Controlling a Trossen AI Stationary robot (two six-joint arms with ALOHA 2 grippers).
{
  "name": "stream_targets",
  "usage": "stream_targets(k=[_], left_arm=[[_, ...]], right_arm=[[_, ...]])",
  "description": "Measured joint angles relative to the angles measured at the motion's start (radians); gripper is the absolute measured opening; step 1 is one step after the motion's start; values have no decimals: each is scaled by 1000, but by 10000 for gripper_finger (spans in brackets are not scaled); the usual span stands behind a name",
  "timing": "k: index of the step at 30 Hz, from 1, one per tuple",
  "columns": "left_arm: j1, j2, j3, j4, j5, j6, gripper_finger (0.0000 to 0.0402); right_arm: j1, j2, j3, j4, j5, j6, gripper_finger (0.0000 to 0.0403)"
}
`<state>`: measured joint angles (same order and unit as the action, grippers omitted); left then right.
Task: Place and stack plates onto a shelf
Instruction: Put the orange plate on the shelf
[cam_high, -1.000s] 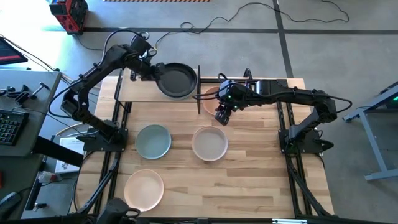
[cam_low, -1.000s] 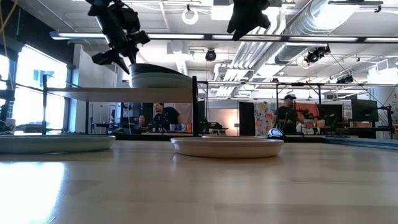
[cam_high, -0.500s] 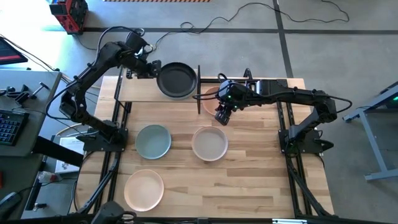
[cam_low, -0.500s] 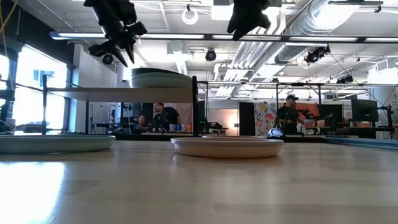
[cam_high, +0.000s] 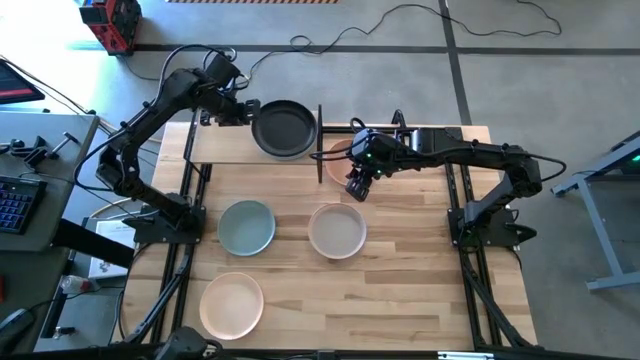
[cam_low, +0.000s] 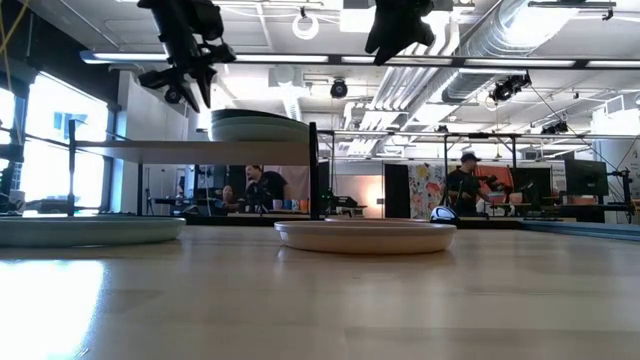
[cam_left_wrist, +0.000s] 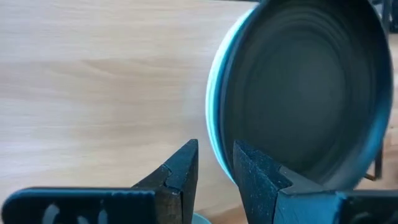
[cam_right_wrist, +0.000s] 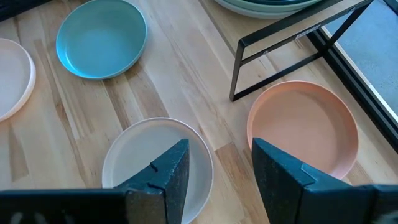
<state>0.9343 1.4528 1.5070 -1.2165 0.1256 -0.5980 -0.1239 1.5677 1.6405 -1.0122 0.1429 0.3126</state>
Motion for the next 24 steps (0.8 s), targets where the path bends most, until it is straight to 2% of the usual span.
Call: stream_targets(k=[7,18,24], left_arm=[[-7,5,0,0,-50,-8,66],[-51,-14,0,-39,-80,114,6],[-124,-65,0,-91,-80,140,2]], right_arm=[[0,0,0,0,0,0,154],[0,0,0,0,0,0,154],[0,0,0,0,0,0,154]])
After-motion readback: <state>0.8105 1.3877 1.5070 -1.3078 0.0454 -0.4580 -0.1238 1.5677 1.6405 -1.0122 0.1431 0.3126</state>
